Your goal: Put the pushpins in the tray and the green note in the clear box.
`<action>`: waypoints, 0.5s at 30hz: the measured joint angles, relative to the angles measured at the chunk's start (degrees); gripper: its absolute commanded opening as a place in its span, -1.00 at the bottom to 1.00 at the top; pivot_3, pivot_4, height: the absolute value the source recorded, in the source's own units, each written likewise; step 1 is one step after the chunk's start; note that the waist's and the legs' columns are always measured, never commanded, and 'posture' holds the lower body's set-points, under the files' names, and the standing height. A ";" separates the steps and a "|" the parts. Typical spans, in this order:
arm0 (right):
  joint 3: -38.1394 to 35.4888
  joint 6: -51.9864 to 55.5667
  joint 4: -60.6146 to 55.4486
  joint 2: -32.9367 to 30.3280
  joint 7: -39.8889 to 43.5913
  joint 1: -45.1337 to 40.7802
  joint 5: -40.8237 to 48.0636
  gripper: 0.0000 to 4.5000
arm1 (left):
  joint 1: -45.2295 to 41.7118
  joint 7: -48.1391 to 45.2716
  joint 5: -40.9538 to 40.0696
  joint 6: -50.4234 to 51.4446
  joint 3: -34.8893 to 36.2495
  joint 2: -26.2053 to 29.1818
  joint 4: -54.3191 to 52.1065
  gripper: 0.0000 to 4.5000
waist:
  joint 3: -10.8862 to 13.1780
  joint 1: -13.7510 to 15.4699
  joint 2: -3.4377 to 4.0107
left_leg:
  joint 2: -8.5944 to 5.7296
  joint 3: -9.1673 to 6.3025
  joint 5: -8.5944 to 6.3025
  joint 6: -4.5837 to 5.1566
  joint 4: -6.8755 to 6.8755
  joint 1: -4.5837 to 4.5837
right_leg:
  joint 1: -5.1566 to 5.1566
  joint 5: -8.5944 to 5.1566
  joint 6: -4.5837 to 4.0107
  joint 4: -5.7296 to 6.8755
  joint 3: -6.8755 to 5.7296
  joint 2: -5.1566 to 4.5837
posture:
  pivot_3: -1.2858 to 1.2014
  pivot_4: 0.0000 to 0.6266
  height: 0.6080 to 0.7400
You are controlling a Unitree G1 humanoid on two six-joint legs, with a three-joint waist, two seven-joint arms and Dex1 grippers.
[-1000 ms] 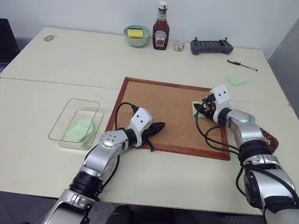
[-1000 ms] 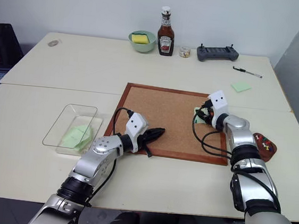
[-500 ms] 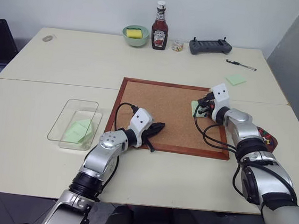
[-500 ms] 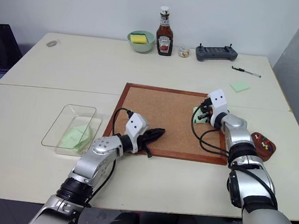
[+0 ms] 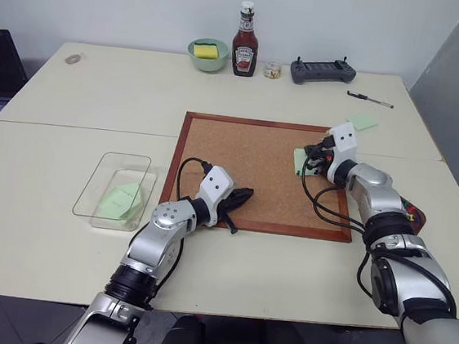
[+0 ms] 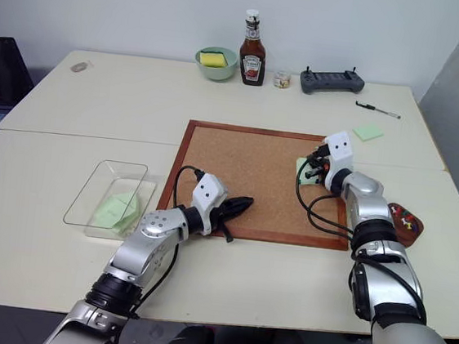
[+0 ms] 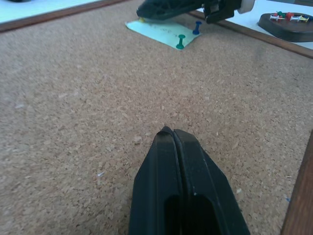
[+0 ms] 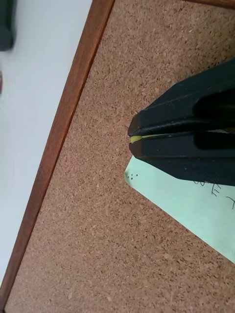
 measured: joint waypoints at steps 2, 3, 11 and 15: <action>-0.24 0.79 -1.58 -0.07 0.13 0.70 0.19 -1.00 | -0.01 -0.17 0.05 -0.02 0.00 0.01 0.00 -1.00 | 0.00 0.00 0.01 | 0.00 0.00 0.00 0.00 0.00 0.00 | 0.00 0.00 0.00 0.00 0.00 0.00 | 0.03 -0.52 1.00; -0.31 1.03 -2.11 -0.11 0.16 0.94 0.32 -1.00 | -0.02 -0.28 0.07 -0.02 0.01 0.01 0.01 -1.00 | -0.01 0.00 0.01 | 0.00 0.00 0.00 0.00 0.00 0.00 | 0.00 0.00 0.00 0.00 0.00 0.00 | 0.03 -0.52 1.00; -0.91 2.95 -4.99 -0.19 0.46 2.10 0.38 -1.00 | -0.05 -0.96 0.47 0.03 0.03 0.01 0.01 -1.00 | -0.01 0.00 0.03 | 0.00 0.01 0.00 0.00 0.00 0.00 | -0.01 0.00 0.00 0.00 0.00 0.00 | 0.03 -0.52 1.00; -1.17 3.85 -6.19 -0.21 0.54 2.44 0.44 -1.00 | -0.04 -0.99 0.52 0.11 0.04 -0.01 0.01 -1.00 | -0.02 0.00 0.03 | 0.00 0.01 0.00 0.00 0.00 0.00 | 0.00 0.00 0.00 0.00 0.00 0.00 | 0.03 -0.52 1.00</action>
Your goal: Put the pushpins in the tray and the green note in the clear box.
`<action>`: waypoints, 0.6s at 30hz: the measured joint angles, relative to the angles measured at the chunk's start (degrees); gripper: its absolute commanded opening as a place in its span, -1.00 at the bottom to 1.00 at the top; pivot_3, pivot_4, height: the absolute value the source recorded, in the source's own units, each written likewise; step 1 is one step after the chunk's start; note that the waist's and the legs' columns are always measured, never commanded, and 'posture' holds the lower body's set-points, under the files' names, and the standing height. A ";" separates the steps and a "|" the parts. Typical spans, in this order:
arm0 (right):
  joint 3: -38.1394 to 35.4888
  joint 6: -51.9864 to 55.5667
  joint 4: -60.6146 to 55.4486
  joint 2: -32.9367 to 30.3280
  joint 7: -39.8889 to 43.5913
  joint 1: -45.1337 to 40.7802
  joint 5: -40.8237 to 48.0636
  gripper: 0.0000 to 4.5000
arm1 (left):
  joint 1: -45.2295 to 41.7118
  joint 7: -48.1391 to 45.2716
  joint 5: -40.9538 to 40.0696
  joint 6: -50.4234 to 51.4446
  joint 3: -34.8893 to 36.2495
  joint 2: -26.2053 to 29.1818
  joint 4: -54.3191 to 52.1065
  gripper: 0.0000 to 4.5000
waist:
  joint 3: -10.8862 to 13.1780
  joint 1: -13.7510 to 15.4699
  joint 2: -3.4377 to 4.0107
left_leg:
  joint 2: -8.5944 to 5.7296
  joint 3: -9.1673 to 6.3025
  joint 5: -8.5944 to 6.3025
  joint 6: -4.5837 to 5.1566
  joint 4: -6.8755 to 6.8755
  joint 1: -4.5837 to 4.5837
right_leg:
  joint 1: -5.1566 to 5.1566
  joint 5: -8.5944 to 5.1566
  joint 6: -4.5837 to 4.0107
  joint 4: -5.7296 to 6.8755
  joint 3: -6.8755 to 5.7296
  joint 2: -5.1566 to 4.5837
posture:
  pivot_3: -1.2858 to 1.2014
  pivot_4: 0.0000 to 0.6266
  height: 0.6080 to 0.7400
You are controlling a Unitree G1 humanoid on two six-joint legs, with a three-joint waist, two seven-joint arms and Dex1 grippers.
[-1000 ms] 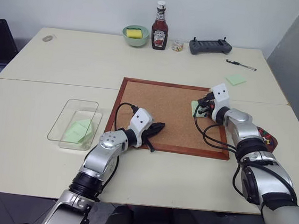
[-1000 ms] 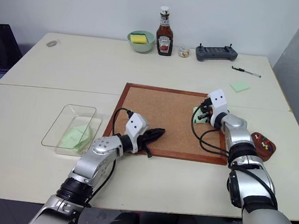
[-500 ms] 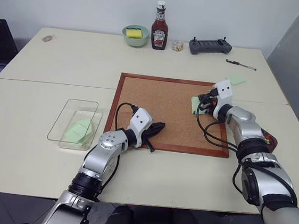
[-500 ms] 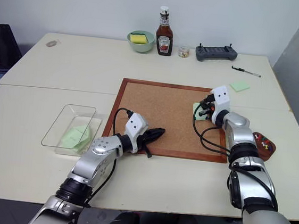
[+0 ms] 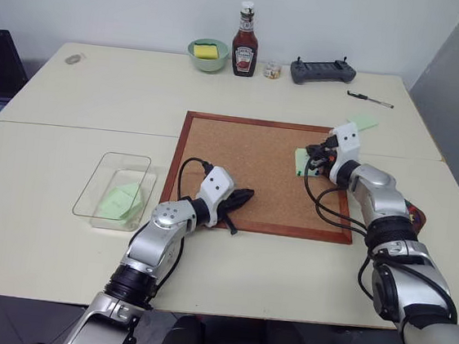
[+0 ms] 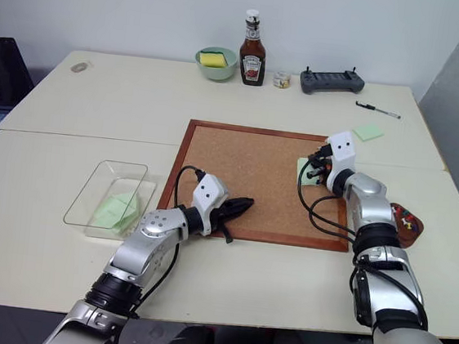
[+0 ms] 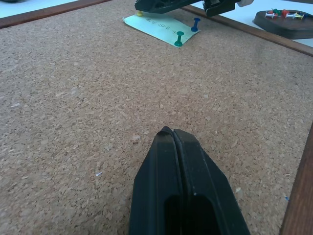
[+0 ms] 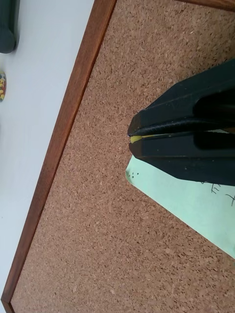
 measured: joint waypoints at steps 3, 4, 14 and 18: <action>-0.48 0.63 -0.95 0.07 0.10 0.42 0.20 -1.00 | -0.01 -0.01 0.01 0.26 -0.01 -0.10 0.00 -1.00 | 0.00 0.00 0.00 | 0.00 0.00 0.00 0.00 0.00 0.00 | 0.00 0.00 0.00 0.00 0.00 0.00 | 0.03 -0.52 1.00; -0.74 0.94 -1.46 0.11 0.14 0.65 0.44 -1.00 | -0.05 -0.03 0.01 0.42 -0.02 -0.12 0.00 -1.00 | 0.00 0.00 0.00 | 0.00 0.00 0.00 0.00 0.00 -0.01 | 0.00 0.00 0.00 0.00 0.00 0.00 | 0.03 -0.52 1.00; -0.85 1.61 -4.90 0.36 1.08 1.30 2.01 -1.00 | -1.02 -0.47 0.14 4.06 -0.15 0.14 0.01 -1.00 | -0.05 -0.11 0.08 | 0.00 -0.01 0.00 0.00 0.00 0.03 | 0.04 0.00 0.00 0.00 -0.01 0.00 | 0.03 -0.52 1.00; -0.85 1.90 -5.29 0.43 1.07 1.70 2.03 -1.00 | -1.04 -0.65 0.15 4.26 -0.15 0.23 -0.08 -1.00 | -0.05 -0.11 0.09 | 0.00 0.00 0.00 0.00 0.00 0.03 | 0.03 0.00 0.00 0.00 0.00 0.00 | 0.03 -0.52 1.00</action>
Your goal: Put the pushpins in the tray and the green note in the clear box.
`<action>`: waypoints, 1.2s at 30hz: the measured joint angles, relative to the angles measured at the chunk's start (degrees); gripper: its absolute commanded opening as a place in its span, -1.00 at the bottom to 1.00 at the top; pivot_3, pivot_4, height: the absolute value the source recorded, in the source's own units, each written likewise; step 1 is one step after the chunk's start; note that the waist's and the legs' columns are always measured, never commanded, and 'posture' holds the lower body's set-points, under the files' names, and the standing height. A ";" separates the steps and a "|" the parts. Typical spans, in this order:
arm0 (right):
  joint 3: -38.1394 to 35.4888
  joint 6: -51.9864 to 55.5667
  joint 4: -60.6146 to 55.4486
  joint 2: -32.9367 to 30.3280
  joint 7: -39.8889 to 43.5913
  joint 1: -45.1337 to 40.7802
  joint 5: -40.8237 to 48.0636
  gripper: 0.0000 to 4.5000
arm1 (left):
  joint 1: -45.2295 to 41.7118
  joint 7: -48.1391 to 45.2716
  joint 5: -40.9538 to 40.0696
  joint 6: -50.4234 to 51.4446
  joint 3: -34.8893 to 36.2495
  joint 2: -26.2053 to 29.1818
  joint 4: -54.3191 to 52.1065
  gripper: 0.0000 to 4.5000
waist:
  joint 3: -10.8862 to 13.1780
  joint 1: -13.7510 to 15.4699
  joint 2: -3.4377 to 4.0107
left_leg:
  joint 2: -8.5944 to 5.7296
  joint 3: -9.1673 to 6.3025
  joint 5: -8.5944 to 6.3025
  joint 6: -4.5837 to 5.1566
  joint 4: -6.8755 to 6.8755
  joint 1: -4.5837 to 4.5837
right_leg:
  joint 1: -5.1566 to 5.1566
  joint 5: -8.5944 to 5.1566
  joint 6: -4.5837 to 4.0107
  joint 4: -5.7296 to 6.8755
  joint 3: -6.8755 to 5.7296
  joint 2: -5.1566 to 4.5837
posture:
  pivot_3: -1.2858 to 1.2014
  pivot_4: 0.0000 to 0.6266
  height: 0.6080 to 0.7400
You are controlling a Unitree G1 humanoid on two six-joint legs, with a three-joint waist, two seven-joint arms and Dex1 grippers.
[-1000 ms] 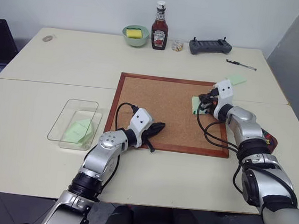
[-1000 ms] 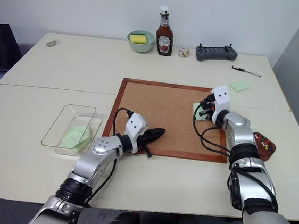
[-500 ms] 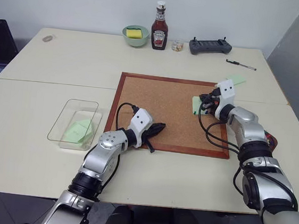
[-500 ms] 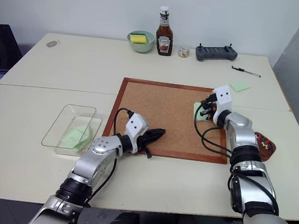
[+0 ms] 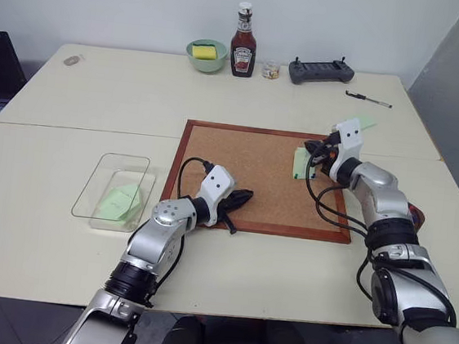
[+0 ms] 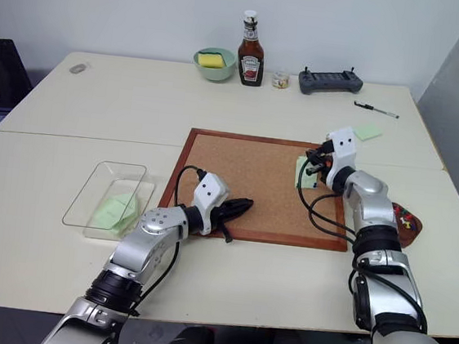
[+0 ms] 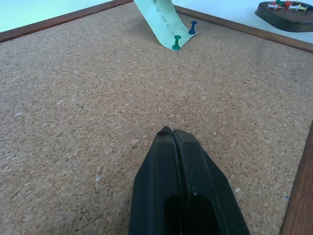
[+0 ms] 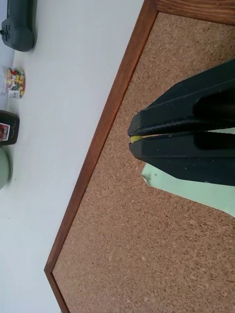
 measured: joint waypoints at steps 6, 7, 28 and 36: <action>-0.38 0.57 -3.19 -0.25 -0.09 0.40 0.49 -1.00 | -0.05 -0.07 0.00 0.48 0.00 -0.04 -0.19 -1.00 | 0.00 0.00 0.00 | 0.00 0.00 0.00 0.00 0.00 -0.01 | 0.00 0.00 0.00 0.00 -0.01 0.00 | 0.03 -0.52 1.00; -0.77 1.15 -4.60 -0.61 -0.11 0.65 0.71 -1.00 | -0.08 -0.09 0.00 0.53 -0.01 -0.07 -0.20 -1.00 | 0.00 0.01 0.00 | 0.00 -0.01 0.00 0.00 0.00 -0.01 | 0.00 0.00 0.00 -0.01 -0.01 0.00 | 0.03 -0.52 1.00; -11.83 26.27 -45.16 -22.87 0.27 33.35 7.37 -1.00 | -0.23 -1.10 0.19 -0.46 -1.02 -0.04 0.61 -1.00 | -0.14 0.75 0.23 | -0.04 0.06 -0.02 0.03 0.00 0.03 | 0.13 -0.01 0.02 -0.12 0.04 -0.02 | 0.03 -0.52 1.00; -11.15 28.75 -46.73 -27.35 0.14 37.60 5.82 -1.00 | -0.43 -1.94 0.20 -1.07 -1.10 -0.04 1.23 -1.00 | -0.16 0.89 0.27 | -0.03 0.06 -0.02 0.03 0.01 0.04 | 0.15 -0.02 0.03 -0.13 0.03 -0.02 | 0.03 -0.52 1.00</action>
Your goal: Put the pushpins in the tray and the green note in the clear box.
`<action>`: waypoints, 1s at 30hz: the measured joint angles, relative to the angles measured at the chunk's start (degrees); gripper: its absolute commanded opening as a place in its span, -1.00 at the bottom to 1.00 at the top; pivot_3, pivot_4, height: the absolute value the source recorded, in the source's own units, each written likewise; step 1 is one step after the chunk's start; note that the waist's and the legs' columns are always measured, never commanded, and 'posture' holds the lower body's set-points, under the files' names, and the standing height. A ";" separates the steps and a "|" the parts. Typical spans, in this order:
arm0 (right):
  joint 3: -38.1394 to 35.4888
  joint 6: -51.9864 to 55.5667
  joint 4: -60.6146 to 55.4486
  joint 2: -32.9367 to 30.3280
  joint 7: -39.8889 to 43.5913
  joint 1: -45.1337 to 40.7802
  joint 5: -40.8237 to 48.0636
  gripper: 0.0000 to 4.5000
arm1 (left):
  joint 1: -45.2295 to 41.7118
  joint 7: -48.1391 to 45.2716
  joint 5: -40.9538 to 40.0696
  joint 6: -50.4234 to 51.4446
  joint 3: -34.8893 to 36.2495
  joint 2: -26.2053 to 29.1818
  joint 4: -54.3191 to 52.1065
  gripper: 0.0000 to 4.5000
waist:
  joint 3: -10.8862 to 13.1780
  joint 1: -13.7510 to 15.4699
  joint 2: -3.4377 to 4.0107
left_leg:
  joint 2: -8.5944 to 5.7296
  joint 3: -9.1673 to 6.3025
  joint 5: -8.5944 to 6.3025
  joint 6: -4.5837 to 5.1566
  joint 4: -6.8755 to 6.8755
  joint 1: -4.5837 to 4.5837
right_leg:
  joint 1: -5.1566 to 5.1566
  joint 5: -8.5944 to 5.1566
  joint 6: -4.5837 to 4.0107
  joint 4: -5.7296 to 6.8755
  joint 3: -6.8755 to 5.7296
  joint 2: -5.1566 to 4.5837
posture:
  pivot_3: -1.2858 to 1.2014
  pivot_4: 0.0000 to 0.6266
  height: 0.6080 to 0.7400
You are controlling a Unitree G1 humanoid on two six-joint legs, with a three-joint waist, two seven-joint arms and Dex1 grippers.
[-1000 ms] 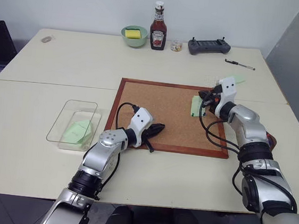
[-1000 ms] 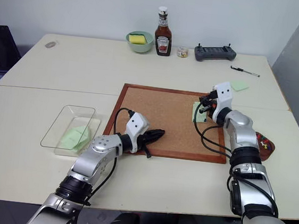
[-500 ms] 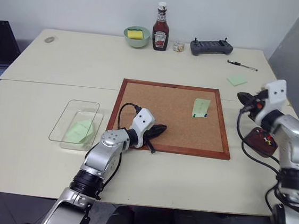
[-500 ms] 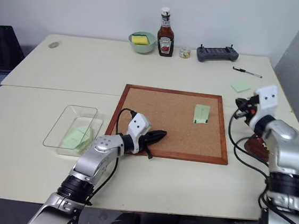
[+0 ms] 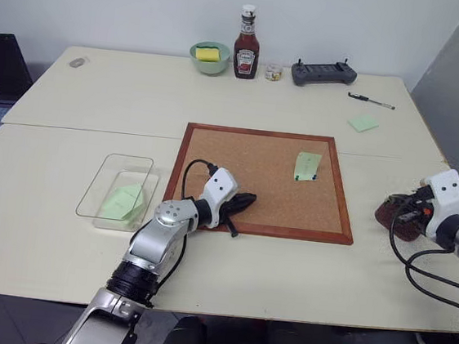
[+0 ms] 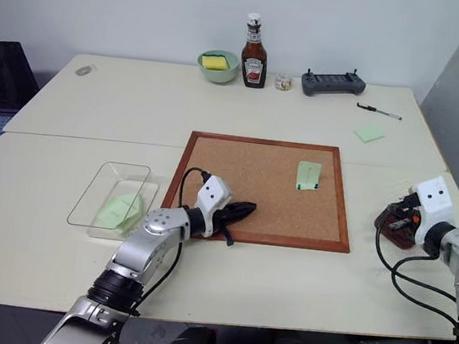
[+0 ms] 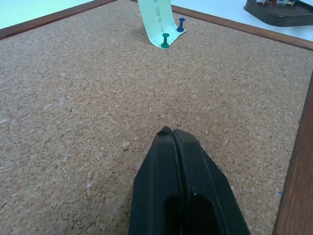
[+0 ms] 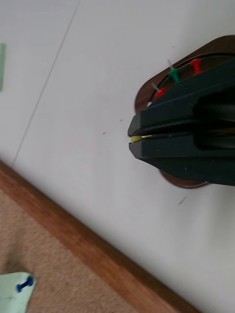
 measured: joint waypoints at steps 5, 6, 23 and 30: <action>-0.01 1.19 -0.10 -2.31 0.17 1.98 -1.01 -1.00 | 0.02 -0.18 0.00 -0.58 -0.05 0.02 0.21 -1.00 | 0.00 0.04 0.00 | 0.00 0.00 0.00 0.00 0.00 0.00 | 0.01 0.00 0.00 -0.02 0.00 0.00 | 0.03 -0.52 1.00; -0.01 1.42 -0.15 -2.55 0.19 2.43 -1.10 -1.00 | 0.01 -0.20 0.01 -0.62 -0.05 0.03 0.24 -1.00 | 0.00 0.04 0.00 | 0.00 0.00 0.00 0.00 0.00 0.00 | 0.00 0.00 0.00 -0.02 0.00 0.00 | 0.03 -0.52 1.00; 1.08 1.22 0.42 -2.95 0.16 2.91 -2.97 -0.16 | -0.86 -1.22 0.05 -0.97 -0.39 -0.12 1.37 -1.00 | -0.01 0.39 0.01 | -0.01 0.00 0.00 0.00 0.00 0.00 | 0.03 0.00 0.01 -0.05 0.00 0.00 | 0.03 -0.52 1.00; 0.76 1.45 0.35 -3.12 0.37 2.71 -2.67 0.40 | -0.86 -1.21 0.06 -1.05 -0.42 -0.12 1.38 -1.00 | 0.00 0.41 0.01 | -0.01 0.00 0.00 0.00 0.00 0.00 | 0.03 0.00 0.01 -0.05 0.00 0.00 | 0.03 -0.52 1.00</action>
